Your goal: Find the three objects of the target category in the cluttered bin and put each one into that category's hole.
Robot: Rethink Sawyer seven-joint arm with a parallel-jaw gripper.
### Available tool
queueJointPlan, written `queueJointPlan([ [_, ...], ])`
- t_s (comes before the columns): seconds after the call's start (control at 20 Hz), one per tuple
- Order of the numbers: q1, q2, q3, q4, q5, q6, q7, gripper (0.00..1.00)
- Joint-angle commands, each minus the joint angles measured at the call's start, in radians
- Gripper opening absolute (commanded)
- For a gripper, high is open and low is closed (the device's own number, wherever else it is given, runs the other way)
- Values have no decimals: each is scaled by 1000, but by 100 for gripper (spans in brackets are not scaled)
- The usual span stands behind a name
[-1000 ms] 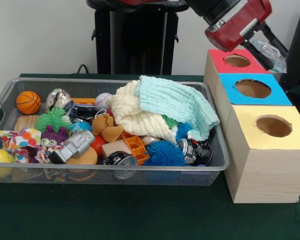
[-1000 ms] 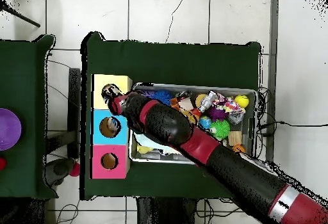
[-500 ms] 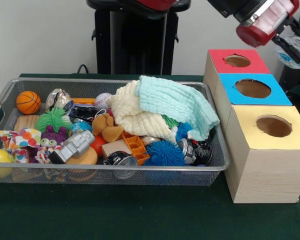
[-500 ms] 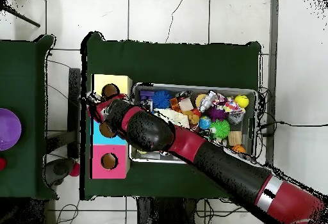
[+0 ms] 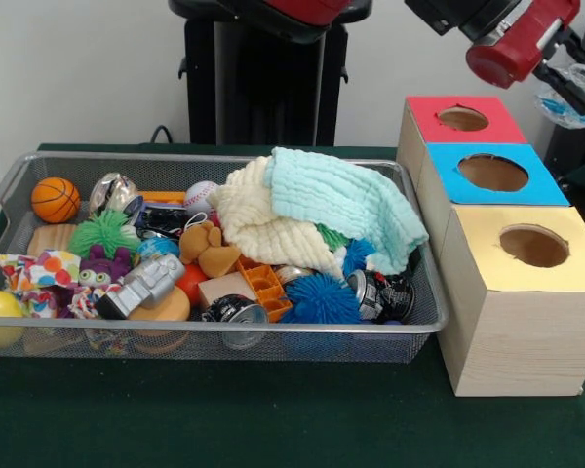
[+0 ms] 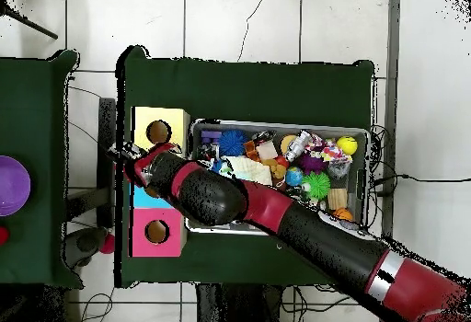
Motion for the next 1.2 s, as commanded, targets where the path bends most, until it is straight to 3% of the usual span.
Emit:
queueJointPlan([
  [0.05,-42,30,-67,-38,-63,143,68,0],
  [0.25,-57,34,-82,-61,-105,211,29,0],
  [0.65,-62,66,-109,-109,-217,234,-1,0],
  [1.2,-47,126,-141,-159,-387,131,28,0],
])
